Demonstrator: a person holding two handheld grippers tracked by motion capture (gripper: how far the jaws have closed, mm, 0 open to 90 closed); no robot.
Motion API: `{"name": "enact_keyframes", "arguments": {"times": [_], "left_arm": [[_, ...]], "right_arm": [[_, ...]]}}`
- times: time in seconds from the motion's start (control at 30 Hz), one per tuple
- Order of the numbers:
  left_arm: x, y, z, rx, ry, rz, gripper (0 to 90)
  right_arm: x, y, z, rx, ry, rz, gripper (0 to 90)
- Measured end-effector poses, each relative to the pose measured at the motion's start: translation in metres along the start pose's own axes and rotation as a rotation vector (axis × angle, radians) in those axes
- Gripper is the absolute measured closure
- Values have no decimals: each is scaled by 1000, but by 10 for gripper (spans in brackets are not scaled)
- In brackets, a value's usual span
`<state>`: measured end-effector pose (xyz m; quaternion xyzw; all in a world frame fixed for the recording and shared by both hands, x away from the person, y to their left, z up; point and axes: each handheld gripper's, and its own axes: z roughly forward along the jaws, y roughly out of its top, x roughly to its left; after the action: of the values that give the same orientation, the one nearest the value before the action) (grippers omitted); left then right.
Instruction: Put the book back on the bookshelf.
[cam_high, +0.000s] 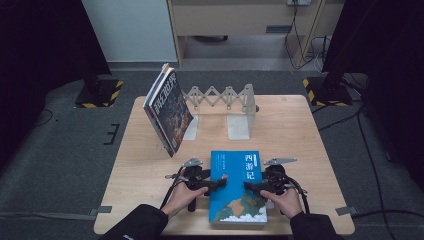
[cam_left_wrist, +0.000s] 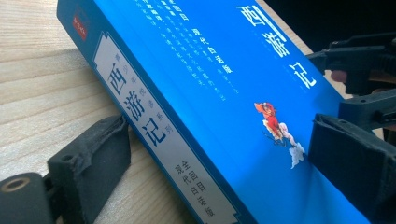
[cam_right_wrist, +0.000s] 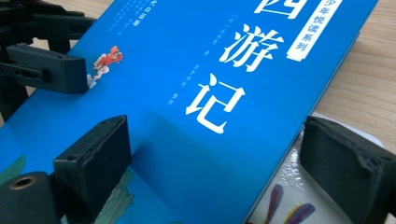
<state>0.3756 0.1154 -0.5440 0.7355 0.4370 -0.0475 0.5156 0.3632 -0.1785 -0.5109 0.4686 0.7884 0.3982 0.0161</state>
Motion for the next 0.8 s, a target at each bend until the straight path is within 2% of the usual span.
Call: {"name": "enact_keyframes", "arguments": {"times": [0.07,0.23,0.33,0.4,0.53,0.67,0.73,0.8], "left_arm": [[0,0,1,-7,-14,-13,0],[0,0,1,-13,-9,-18,0],[0,0,1,-6,-4,-10,5],[2,1,-1,3,-2,-1,48],[4,4,-3,22,-4,-32,116],[5,5,-6,41,-16,-83,175],[5,5,-6,42,-16,-88,189],[5,6,-8,50,-23,-111,218]], "right_arm": [[0,0,0,2,4,10,95],[-2,0,1,0,11,17,94],[-1,0,1,3,13,29,94],[-1,0,1,3,14,29,93],[-1,0,1,4,17,36,92],[-3,-1,2,-1,19,26,92],[-3,-1,2,-2,25,30,93],[-3,-1,2,-1,28,33,95]]}}
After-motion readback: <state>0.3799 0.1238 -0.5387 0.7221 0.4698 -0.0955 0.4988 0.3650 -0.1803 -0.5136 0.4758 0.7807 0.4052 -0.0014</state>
